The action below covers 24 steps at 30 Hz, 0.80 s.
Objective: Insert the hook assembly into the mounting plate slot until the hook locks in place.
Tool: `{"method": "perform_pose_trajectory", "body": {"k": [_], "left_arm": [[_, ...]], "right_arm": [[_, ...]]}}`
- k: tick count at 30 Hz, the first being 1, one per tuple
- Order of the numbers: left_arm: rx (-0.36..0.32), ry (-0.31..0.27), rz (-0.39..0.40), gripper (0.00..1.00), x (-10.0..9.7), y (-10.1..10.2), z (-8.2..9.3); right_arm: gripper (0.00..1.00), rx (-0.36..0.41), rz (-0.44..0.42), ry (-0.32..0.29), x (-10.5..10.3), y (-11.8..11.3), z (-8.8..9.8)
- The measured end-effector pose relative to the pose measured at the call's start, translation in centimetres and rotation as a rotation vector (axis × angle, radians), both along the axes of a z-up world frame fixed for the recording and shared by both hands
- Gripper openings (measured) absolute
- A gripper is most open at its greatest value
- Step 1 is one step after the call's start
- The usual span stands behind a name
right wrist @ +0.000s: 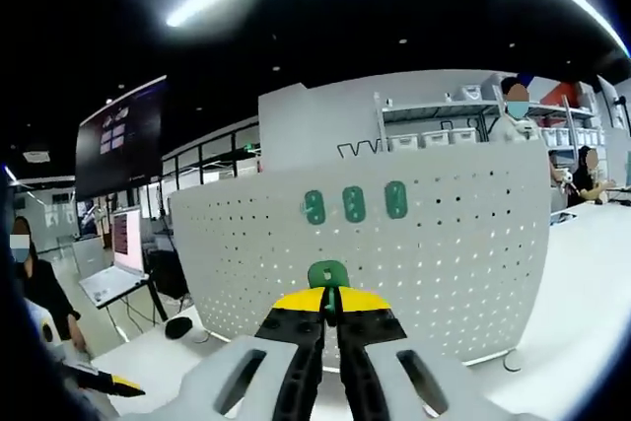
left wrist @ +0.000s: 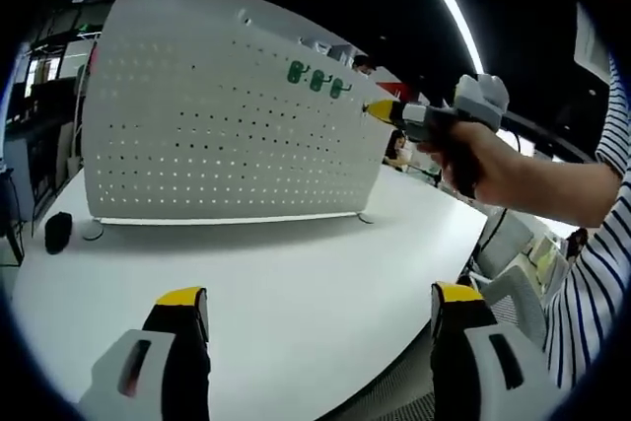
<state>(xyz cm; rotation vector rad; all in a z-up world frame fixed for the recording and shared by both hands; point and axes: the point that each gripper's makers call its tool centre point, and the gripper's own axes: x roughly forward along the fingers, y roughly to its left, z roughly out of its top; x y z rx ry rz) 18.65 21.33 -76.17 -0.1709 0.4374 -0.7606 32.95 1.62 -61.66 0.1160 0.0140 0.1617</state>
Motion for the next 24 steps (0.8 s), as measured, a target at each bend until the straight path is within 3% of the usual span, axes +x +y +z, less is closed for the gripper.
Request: {"method": "perform_pose_trajectory", "body": {"k": [5, 15, 24], "left_arm": [[-0.002, -0.008, 0.008, 0.92, 0.1, 0.3, 0.2], [0.005, -0.006, 0.032, 0.89, 0.4, 0.6, 0.1], [0.029, 0.000, 0.046, 0.90, 0.6, 0.8, -0.3]], "right_arm": [[0.01, 0.033, -0.036, -0.014, 1.1, -1.6, 0.8], [0.01, -0.002, -0.079, -0.028, 3.0, -3.4, 1.1], [0.01, 0.000, -0.111, -0.079, 5.1, -5.3, 2.9]]}}
